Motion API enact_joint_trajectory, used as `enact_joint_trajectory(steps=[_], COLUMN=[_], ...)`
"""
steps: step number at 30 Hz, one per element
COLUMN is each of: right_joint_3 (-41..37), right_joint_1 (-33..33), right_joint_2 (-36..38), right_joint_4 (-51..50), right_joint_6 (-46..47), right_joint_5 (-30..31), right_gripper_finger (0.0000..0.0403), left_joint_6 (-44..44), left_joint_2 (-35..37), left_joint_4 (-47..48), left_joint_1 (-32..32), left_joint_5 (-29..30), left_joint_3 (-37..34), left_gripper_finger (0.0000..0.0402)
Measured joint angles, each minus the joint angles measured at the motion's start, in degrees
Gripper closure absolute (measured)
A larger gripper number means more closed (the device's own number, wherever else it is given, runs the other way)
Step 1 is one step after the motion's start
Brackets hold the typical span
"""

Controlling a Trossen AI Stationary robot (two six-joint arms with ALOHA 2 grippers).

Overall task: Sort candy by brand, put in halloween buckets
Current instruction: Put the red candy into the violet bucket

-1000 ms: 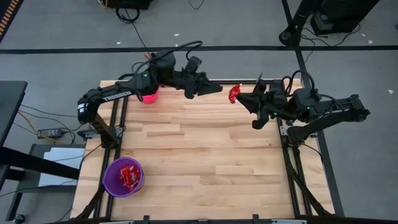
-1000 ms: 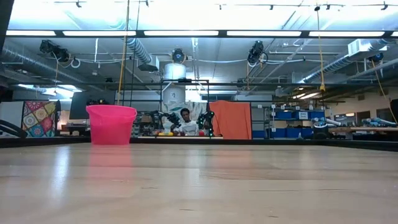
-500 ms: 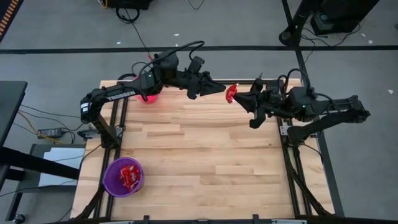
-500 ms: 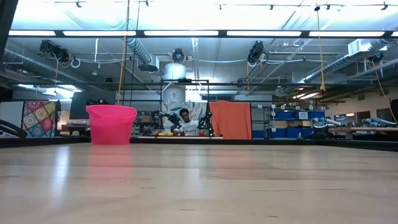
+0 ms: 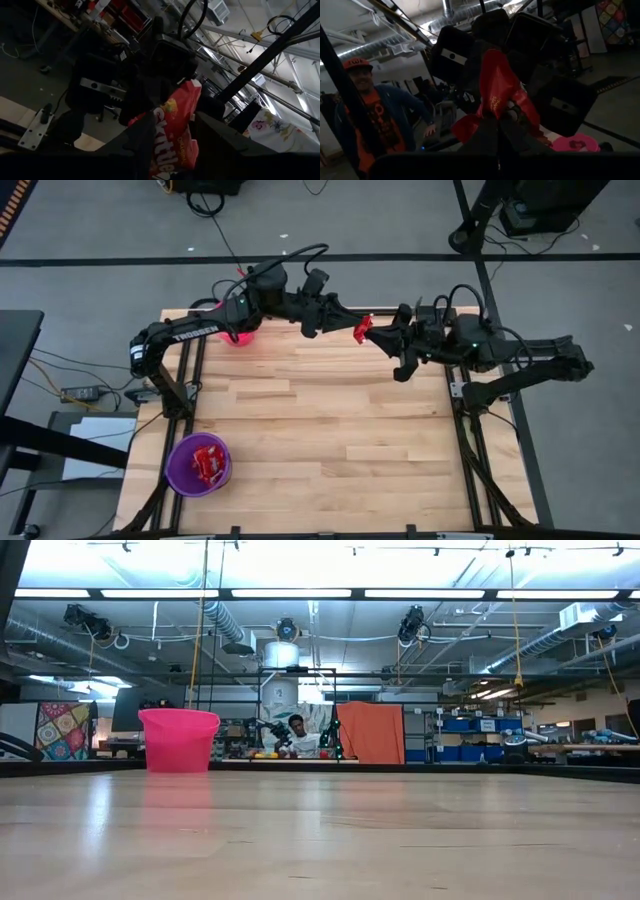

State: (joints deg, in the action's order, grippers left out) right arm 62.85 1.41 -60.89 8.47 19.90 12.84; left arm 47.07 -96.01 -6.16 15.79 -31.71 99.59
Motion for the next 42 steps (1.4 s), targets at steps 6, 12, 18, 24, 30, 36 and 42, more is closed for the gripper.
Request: enact_joint_trajectory(steps=[6, 12, 18, 24, 30, 36, 42], right_joint_3=[0.0, 0.0, 0.0, 0.0, 0.0, 0.0, 0.0], right_joint_1=[-1.5, -2.7, -2.8, -2.8, -2.7, -3.1, -3.7], right_joint_2=[-0.8, -0.9, -0.9, -0.8, -0.5, 0.2, 0.3], right_joint_4=[2.4, 2.5, 2.6, 2.6, 3.0, 2.4, -0.3], right_joint_6=[0.3, 1.0, 1.0, 1.0, 1.2, 2.0, 2.0], right_joint_5=[-2.4, -4.0, -4.0, -4.0, -4.4, -3.5, -2.4], right_gripper_finger=[0.0401, 0.0401, 0.0401, 0.0401, 0.0382, 0.0325, 0.0271], left_joint_6=[-0.4, -0.7, -1.8, -1.8, -0.4, -1.1, -11.3], left_joint_2=[0.0, 0.0, -0.1, -1.6, -2.3, -2.8, -2.7], left_joint_4=[-0.3, -0.1, -0.1, -2.1, -4.6, -1.0, 16.0], left_joint_1=[0.0, 0.0, 0.0, 0.0, 0.4, 1.8, 1.8], left_joint_5=[0.1, -0.7, -1.1, -3.3, -5.6, -8.5, -7.9], left_joint_3=[0.0, 0.0, 0.0, 0.2, 0.4, 5.0, 11.5], left_gripper_finger=[0.0253, 0.0273, 0.0330, 0.0394, 0.0399, 0.0400, 0.0400])
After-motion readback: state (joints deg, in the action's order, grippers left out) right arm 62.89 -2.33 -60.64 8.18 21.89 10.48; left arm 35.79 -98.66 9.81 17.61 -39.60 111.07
